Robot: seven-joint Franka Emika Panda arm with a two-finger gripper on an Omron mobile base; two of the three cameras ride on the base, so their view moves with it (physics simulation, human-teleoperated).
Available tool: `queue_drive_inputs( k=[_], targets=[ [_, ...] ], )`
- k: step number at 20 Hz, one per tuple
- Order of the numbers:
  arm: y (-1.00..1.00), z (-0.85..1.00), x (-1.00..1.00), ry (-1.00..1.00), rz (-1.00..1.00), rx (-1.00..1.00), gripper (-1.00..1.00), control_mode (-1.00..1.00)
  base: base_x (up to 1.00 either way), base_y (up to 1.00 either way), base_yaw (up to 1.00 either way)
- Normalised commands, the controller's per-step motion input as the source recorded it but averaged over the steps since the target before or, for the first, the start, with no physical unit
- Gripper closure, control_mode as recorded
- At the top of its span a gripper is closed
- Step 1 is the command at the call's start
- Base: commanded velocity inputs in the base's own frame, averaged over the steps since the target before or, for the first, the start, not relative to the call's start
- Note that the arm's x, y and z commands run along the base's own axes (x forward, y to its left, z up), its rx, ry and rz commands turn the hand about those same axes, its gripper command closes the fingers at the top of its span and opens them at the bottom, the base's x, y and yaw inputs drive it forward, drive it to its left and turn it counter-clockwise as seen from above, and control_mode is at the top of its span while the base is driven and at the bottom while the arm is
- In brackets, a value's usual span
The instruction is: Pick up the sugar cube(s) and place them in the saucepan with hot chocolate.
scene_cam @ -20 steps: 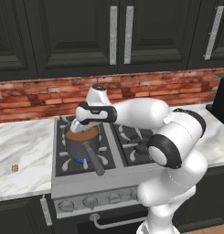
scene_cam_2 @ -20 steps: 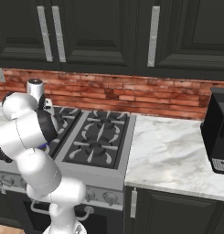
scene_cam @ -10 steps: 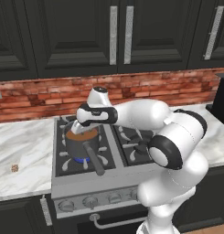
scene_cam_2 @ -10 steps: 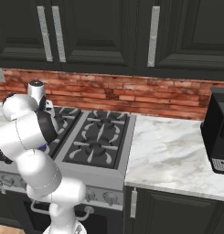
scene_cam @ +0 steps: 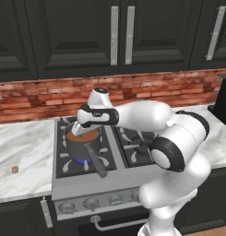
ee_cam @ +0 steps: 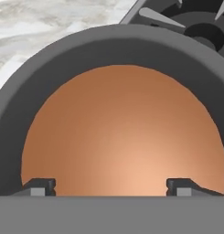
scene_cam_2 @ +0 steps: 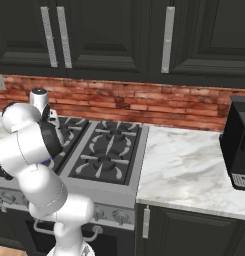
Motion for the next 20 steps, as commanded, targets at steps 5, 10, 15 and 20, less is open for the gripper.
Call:
queue_drive_inputs(
  k=[5,10,15,20],
  targets=[
    [0.00,0.26,-0.11,-0.09,0.00,0.00,-1.00,-1.00,0.00,0.00,0.00],
    [-0.08,0.36,-0.11,-0.11,-0.03,0.00,-1.00,-1.00,0.00,0.00,0.00],
    [0.01,0.24,-0.28,-0.09,-0.01,0.00,-1.00,-1.00,0.00,0.00,0.00],
    [0.08,0.14,-0.51,-0.13,0.00,0.00,-1.00,-1.00,0.00,0.00,0.00]
  ],
)
